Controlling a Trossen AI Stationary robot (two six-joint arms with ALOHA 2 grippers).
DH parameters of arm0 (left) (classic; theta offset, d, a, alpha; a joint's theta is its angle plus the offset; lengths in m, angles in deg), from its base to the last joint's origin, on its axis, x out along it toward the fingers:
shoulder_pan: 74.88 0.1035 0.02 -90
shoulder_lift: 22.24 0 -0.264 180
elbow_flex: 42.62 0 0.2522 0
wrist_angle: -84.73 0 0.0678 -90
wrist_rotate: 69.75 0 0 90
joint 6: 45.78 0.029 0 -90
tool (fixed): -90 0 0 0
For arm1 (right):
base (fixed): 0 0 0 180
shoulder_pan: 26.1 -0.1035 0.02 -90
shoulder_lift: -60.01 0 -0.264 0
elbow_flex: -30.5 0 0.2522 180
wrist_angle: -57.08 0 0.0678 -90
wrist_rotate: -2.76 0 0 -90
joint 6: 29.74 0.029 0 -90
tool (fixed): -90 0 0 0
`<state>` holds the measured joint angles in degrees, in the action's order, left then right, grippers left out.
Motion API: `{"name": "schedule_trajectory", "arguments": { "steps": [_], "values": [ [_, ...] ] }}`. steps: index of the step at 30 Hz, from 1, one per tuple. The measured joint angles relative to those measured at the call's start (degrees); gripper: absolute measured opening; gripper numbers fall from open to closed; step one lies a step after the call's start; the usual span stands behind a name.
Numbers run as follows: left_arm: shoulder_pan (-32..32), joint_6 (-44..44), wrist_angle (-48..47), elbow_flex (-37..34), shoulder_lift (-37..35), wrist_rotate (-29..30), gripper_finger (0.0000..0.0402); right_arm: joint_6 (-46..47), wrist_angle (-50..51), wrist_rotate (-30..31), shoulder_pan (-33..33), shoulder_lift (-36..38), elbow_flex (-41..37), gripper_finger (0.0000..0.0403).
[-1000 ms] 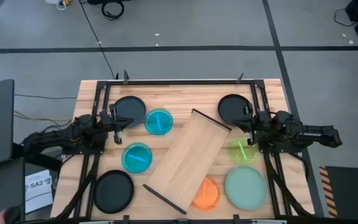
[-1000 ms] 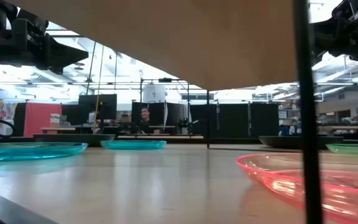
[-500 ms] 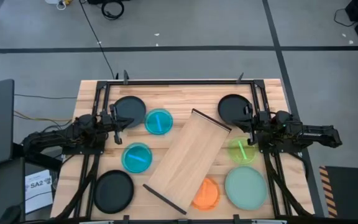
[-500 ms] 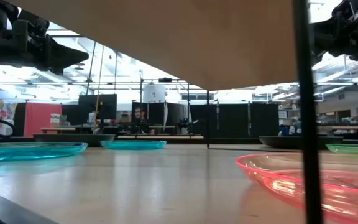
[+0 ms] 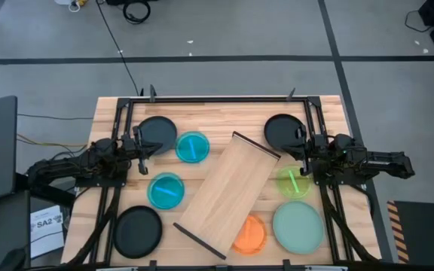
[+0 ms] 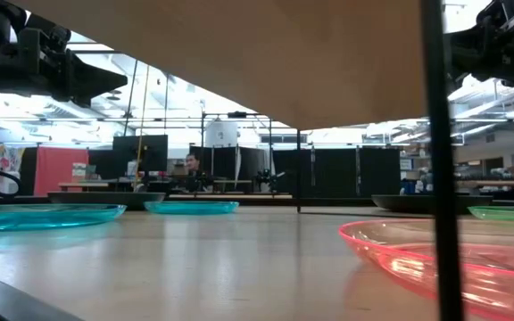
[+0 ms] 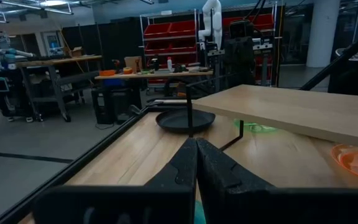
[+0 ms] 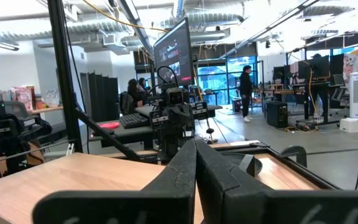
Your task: Place and stack plates onto a shelf
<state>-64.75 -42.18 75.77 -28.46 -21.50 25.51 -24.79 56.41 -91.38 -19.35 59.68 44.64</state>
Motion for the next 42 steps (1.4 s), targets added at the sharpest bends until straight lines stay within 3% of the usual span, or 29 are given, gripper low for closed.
{"name": "schedule_trajectory", "arguments": {
  "steps": [29, 35, 42],
  "values": [
    [0.0, 0.0, 0.0, 0.0, 0.0, 0.0, 0.0011, 0.0, 0.0, 0.7, 0.0, 0.0, 0.0, 0.0016],
    [0.0, 0.0, 0.0, 0.0, 0.0, 0.0, 0.0011, 0.0, 0.0, 2.0, 0.0, 0.0, 0.0, 0.0043],
    [0.0, 0.0, 0.0, 0.0, 0.0, 0.0, 0.0011, 0.0, 0.0, 2.2, 0.0, 0.0, 0.0, 0.0106]
  ]
}}
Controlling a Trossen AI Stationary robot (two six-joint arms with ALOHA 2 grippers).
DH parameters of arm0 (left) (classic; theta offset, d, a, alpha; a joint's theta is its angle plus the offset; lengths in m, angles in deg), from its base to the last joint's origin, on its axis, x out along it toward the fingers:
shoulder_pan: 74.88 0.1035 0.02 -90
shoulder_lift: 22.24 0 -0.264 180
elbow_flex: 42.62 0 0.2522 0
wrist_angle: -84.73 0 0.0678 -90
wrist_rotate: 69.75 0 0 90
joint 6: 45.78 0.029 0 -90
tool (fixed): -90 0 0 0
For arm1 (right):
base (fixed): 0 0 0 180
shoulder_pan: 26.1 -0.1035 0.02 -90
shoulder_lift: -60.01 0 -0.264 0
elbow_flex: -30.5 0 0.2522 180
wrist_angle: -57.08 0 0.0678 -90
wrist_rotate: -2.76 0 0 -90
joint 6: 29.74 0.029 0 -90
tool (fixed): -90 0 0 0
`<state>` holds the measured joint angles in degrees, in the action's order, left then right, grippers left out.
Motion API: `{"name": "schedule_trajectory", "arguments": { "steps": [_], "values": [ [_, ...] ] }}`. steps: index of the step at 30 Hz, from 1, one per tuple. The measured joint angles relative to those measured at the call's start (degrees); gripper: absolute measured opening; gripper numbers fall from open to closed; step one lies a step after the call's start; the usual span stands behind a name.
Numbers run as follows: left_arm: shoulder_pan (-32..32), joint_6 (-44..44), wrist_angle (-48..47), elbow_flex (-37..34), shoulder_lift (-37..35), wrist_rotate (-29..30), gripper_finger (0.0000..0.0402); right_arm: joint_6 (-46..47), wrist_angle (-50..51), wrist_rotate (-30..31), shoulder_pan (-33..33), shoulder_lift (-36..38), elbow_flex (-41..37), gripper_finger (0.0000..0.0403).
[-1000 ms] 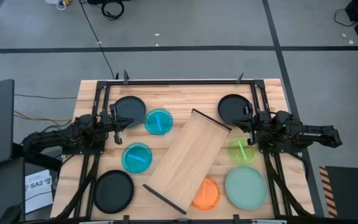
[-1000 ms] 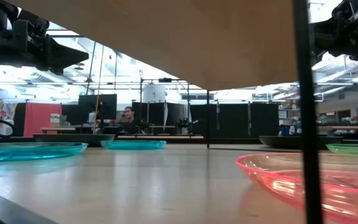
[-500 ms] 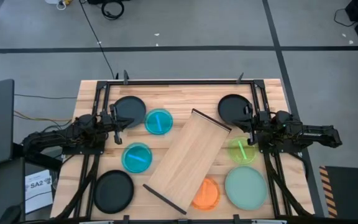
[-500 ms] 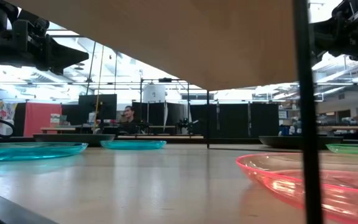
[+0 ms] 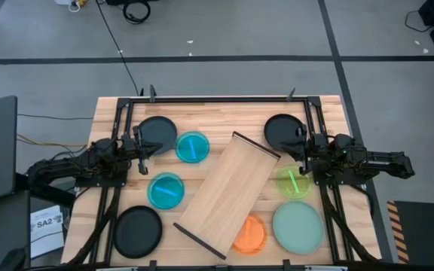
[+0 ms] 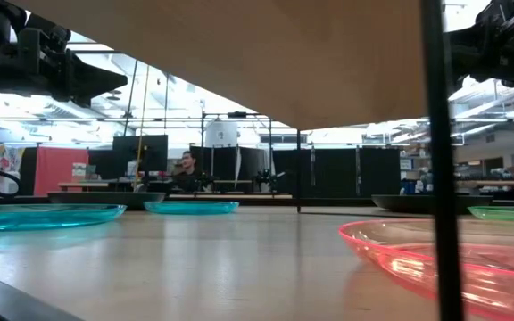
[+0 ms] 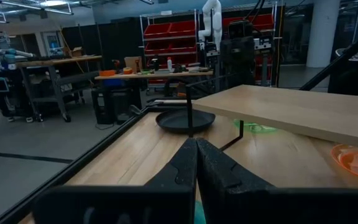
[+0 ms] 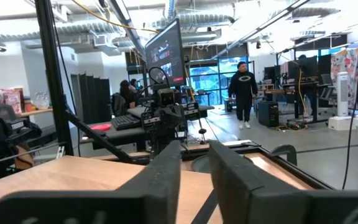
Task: Place and stack plates onto a shelf
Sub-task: Put the top right black plate on the shelf
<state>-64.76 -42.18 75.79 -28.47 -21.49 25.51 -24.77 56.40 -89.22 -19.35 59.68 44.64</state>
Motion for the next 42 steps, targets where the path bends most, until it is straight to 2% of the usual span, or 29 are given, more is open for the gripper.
{"name": "schedule_trajectory", "arguments": {
  "steps": [10, 13, 18, 25, 33, 37, 42],
  "values": [
    [0.0, 0.0, 0.0, 0.0, 0.0, 0.0, 0.0011, -0.1, 0.0, 3.3, 0.0, 0.0, 0.0, 0.0249],
    [0.0, 0.0, 0.0, 0.0, 0.0, 0.0, 0.0011, 0.5, 0.0, 6.7, 0.0, 0.0, 0.0, 0.0293],
    [0.0, 0.0, 0.0, 0.0, 0.0, 0.0, 0.0011, 1.0, 1.4, 8.2, 0.0, 0.0, 0.0, 0.0339],
    [0.0, 0.0, 0.0, 0.0, 0.0, 0.0, 0.0011, 1.2, 1.7, 8.1, 0.0, -0.1, 0.0, 0.0352],
    [0.0, 0.0, 0.0, 0.0, 0.0, 0.0, 0.0011, 9.2, 0.8, 5.0, 0.0, -0.2, 2.1, 0.0351],
    [0.0, 0.0, 0.0, 0.0, 0.0, 0.0, 0.0011, 11.7, 7.4, 5.4, 0.0, -0.9, 7.9, 0.035],
    [0.0, 0.0, 0.0, 0.0, 0.0, 0.0, 0.0011, 12.0, 20.8, 8.5, 0.0, -4.0, 17.8, 0.035]
  ]
}}
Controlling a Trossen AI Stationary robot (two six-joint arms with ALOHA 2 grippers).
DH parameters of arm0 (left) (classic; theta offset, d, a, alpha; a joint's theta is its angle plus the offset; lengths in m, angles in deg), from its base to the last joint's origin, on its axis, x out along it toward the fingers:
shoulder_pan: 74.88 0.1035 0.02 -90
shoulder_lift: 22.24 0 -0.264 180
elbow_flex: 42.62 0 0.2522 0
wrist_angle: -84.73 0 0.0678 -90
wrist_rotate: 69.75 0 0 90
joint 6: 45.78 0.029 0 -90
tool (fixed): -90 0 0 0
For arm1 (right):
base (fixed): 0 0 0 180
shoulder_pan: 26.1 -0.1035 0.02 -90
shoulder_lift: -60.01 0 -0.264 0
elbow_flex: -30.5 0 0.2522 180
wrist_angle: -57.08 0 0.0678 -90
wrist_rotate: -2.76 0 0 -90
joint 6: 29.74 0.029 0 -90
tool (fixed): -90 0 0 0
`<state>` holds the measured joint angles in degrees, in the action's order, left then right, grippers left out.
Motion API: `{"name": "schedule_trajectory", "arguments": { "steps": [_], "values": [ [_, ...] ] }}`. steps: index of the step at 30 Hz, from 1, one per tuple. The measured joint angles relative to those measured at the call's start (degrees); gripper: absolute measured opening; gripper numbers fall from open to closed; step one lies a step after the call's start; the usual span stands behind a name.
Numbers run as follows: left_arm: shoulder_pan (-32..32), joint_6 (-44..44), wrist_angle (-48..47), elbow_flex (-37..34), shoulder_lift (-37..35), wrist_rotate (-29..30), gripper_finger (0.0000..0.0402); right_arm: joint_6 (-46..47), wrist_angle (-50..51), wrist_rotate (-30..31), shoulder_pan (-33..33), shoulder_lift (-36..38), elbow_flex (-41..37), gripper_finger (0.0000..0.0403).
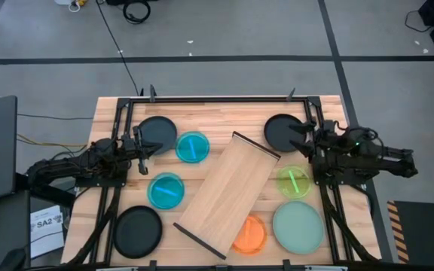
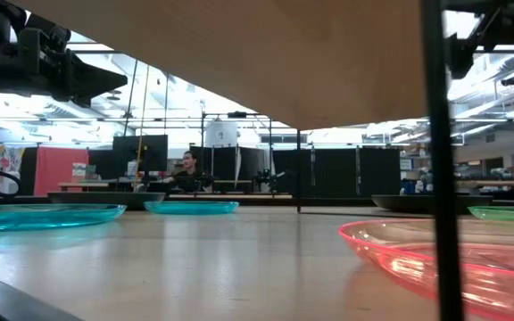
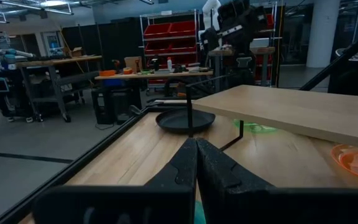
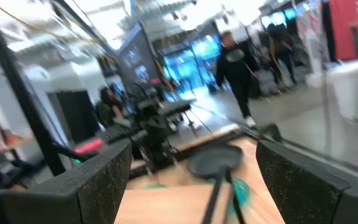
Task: Place and stack plates onto a shelf
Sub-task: Put the top right black plate on the shelf
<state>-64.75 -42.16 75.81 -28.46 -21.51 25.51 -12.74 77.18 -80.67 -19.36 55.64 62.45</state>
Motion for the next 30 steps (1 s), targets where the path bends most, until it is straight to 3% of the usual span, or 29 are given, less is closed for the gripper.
{"name": "schedule_trajectory", "arguments": {
  "steps": [6, 14, 30],
  "values": [
    [0.0, 0.0, 0.0, 0.0, 0.0, 0.0, 0.0011, 0.9, 21.0, 3.7, 0.0, -6.6, 12.6, 0.035],
    [0.0, 0.0, 0.0, 0.0, 0.0, 0.0, 0.0011, 2.4, 38.3, 3.8, 0.0, -16.0, 23.5, 0.035],
    [0.0, 0.0, 0.0, 0.0, 0.0, 0.0, 0.0011, 1.0, 58.1, -3.4, 0.0, -29.6, 25.4, 0.035]
  ]
}}
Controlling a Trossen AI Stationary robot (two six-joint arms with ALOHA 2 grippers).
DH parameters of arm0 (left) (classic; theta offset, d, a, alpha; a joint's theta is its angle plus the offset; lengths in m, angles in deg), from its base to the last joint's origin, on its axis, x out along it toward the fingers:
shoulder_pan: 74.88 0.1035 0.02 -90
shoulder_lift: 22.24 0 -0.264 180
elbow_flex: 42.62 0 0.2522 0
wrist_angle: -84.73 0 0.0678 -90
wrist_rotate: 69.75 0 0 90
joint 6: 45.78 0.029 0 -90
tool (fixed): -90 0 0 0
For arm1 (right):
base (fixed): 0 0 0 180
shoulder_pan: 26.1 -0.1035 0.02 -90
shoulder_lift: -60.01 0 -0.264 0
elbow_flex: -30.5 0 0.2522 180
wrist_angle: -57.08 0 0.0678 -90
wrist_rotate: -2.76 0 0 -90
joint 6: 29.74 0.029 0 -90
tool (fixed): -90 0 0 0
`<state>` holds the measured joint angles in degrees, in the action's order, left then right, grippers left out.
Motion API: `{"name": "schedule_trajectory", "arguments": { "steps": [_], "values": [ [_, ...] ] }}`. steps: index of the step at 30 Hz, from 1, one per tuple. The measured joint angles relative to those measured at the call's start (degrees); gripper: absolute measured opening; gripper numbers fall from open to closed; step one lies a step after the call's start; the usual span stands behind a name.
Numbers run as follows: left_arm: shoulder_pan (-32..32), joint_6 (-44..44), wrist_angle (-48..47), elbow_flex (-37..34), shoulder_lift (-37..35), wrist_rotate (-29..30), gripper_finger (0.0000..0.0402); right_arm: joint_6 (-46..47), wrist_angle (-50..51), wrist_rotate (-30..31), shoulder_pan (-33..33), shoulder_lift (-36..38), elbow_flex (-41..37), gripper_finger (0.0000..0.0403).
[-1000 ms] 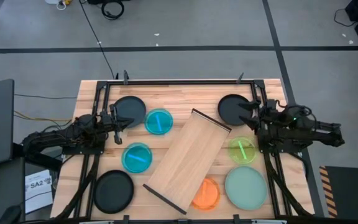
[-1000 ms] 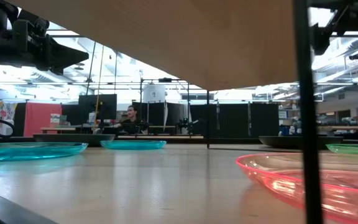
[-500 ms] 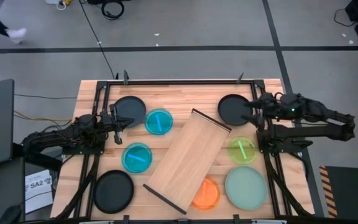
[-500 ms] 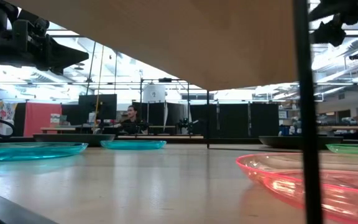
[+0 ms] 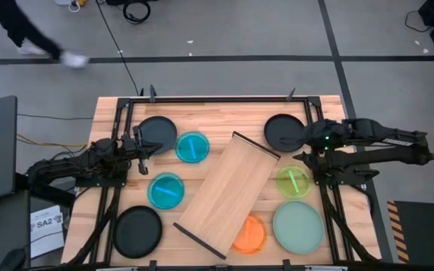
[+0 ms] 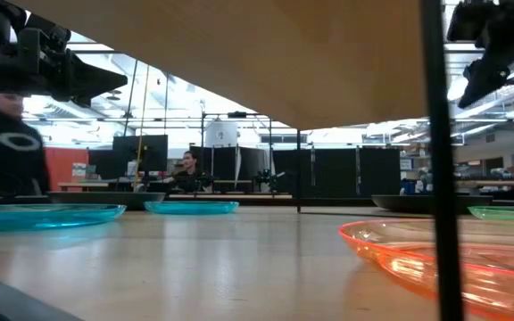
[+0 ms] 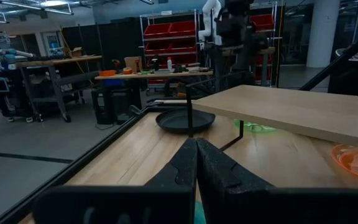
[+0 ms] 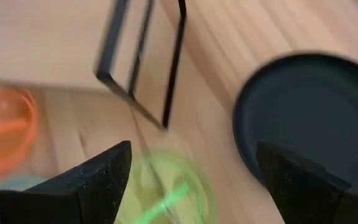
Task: Place and stack plates onto a shelf
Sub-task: Put the top right black plate on the shelf
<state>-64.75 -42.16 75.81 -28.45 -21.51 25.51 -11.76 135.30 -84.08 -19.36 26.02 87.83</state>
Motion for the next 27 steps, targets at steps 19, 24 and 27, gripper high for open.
{"name": "schedule_trajectory", "arguments": {
  "steps": [19, 24, 27],
  "values": [
    [0.0, 0.0, 0.0, 0.0, 0.0, 0.0, 0.0011, -4.7, 1.7, -2.3, 0.0, -8.4, -6.3, 0.035],
    [0.0, 0.0, 0.0, 0.0, 0.0, 0.0, 0.0011, -6.0, 1.5, -6.2, 0.0, -8.4, -7.1, 0.035],
    [0.0, 0.0, 0.0, 0.0, 0.0, 0.0, 0.0011, -4.8, 0.6, -5.1, 0.0, -8.4, -7.1, 0.035]
  ]
}}
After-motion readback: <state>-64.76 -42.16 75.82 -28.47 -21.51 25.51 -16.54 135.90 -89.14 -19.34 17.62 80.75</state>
